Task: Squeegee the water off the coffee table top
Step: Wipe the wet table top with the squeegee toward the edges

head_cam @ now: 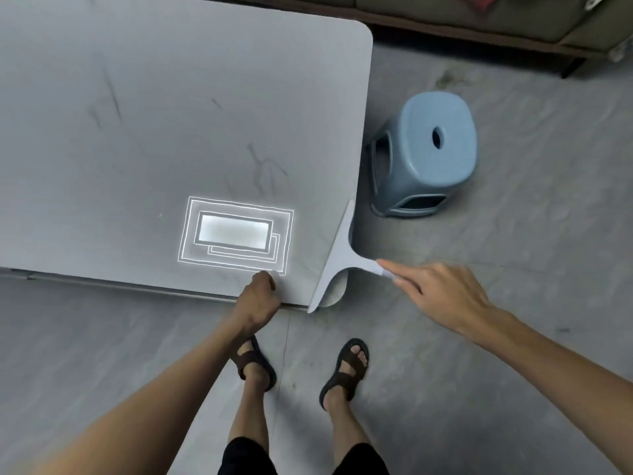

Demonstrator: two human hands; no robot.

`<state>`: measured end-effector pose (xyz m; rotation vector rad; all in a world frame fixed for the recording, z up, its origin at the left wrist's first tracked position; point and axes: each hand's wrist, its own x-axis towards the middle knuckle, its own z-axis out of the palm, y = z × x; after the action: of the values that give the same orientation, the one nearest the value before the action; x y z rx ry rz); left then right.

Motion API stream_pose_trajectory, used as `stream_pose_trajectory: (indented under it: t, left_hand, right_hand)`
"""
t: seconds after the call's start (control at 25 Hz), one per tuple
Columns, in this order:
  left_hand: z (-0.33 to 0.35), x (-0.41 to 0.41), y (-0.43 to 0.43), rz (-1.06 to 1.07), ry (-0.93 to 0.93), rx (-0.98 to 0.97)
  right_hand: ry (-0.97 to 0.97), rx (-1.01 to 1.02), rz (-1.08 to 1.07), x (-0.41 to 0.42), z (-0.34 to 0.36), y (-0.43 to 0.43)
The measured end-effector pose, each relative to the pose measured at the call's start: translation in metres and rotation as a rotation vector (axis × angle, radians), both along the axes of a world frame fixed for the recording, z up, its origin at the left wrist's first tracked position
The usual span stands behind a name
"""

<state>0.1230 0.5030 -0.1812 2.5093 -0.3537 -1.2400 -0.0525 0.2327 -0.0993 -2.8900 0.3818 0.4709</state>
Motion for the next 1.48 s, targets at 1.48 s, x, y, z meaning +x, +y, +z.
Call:
stream_pose_trajectory:
  t: [1.48]
  left_hand:
    - [-0.01,0.19,0.193,0.419,-0.112,-0.042]
  right_hand:
    - [-0.054,0.233,0.273,0.312,-0.069,0.226]
